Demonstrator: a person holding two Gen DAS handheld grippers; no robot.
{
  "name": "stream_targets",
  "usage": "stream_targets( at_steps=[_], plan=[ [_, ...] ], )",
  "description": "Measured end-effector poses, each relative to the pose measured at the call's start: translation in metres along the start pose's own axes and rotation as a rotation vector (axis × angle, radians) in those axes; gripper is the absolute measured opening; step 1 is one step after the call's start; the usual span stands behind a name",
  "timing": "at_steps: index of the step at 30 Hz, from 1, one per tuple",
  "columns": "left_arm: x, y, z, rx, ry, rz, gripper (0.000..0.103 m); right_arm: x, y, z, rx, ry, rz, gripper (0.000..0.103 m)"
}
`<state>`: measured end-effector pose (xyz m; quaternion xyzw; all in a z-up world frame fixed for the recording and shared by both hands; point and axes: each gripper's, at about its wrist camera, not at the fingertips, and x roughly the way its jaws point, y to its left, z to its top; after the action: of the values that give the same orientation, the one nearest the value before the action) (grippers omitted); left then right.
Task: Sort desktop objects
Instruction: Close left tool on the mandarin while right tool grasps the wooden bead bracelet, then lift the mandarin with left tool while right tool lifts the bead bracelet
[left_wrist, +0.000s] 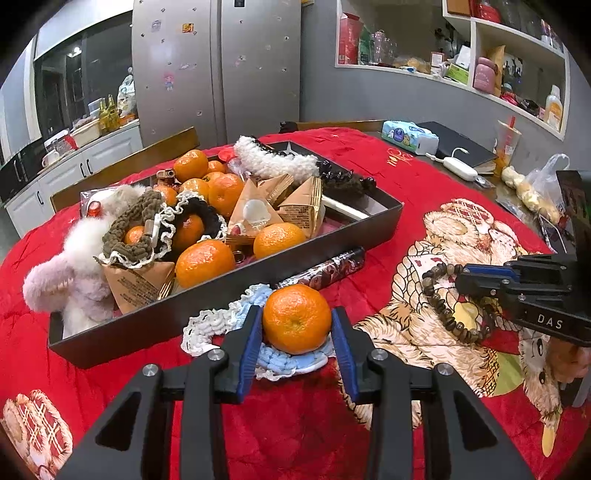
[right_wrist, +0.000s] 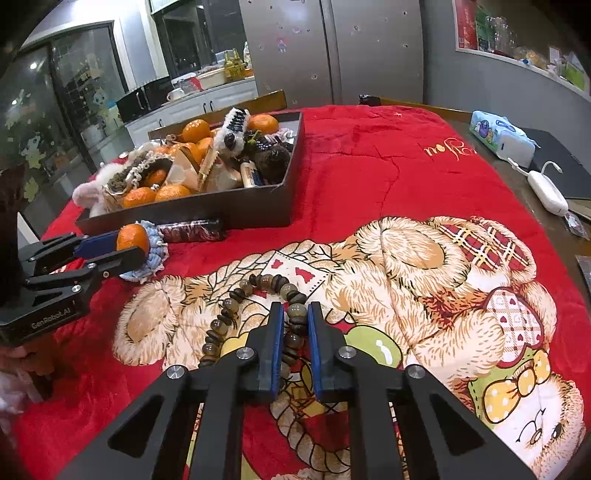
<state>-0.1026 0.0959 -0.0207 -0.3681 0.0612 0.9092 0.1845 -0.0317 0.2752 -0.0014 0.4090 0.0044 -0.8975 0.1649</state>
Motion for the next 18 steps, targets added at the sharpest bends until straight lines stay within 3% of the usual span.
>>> stream_targets(
  at_steps=[7, 18],
  plan=[
    [-0.005, 0.001, 0.001, -0.010, -0.013, 0.010, 0.038, -0.014, 0.011, 0.001, -0.051, -0.064, 0.000, 0.013],
    [-0.038, 0.006, 0.015, -0.047, -0.084, 0.049, 0.038, -0.029, 0.009, 0.014, 0.002, -0.106, 0.065, 0.013]
  ],
)
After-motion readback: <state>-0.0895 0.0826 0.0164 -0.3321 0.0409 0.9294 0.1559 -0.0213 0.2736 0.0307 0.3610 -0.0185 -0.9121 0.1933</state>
